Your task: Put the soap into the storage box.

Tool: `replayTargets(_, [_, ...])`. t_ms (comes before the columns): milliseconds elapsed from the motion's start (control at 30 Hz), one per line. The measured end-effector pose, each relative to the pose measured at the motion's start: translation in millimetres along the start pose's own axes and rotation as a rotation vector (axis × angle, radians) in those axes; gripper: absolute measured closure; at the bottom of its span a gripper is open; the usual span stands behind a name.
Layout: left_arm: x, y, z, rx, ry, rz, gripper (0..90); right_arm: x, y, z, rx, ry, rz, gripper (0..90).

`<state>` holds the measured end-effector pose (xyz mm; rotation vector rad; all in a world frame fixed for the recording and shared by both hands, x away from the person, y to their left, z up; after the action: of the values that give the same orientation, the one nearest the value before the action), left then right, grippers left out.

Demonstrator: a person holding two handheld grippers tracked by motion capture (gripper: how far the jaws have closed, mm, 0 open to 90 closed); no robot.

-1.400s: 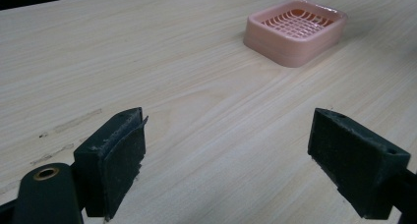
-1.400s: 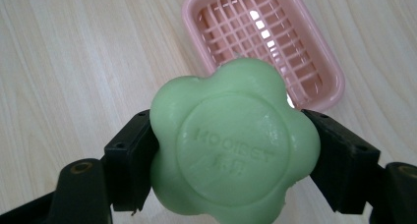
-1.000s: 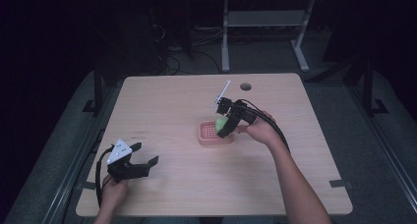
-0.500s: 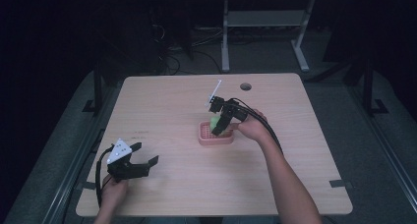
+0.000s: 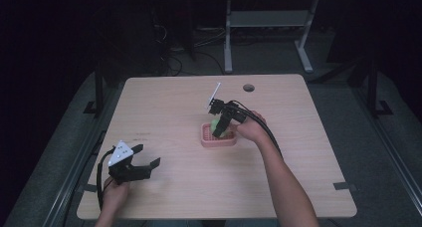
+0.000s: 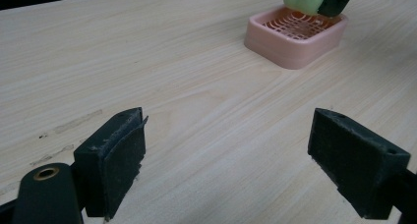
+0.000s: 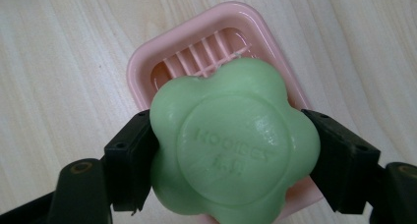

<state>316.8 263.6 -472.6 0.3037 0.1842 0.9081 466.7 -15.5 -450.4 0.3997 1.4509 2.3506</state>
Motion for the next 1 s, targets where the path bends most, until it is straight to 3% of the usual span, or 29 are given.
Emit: replayTargets(1000, [1.2, 0.6, 0.2, -0.003, 0.004, 0.005, 14.1, -3.5, -14.7, -0.5, 0.040, -0.010, 0.001, 26.1])
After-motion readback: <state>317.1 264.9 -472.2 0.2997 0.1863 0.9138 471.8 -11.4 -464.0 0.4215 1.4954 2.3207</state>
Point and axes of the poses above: each handheld gripper's, and its own axes: y roughly backward along the jaws, z roughly out of its top, x roughly to its left, the point moved 5 cm from there along -y, roughly forward along the jaws, and after that the axes turned 8 degrees about -x, right-handed, at the moved point
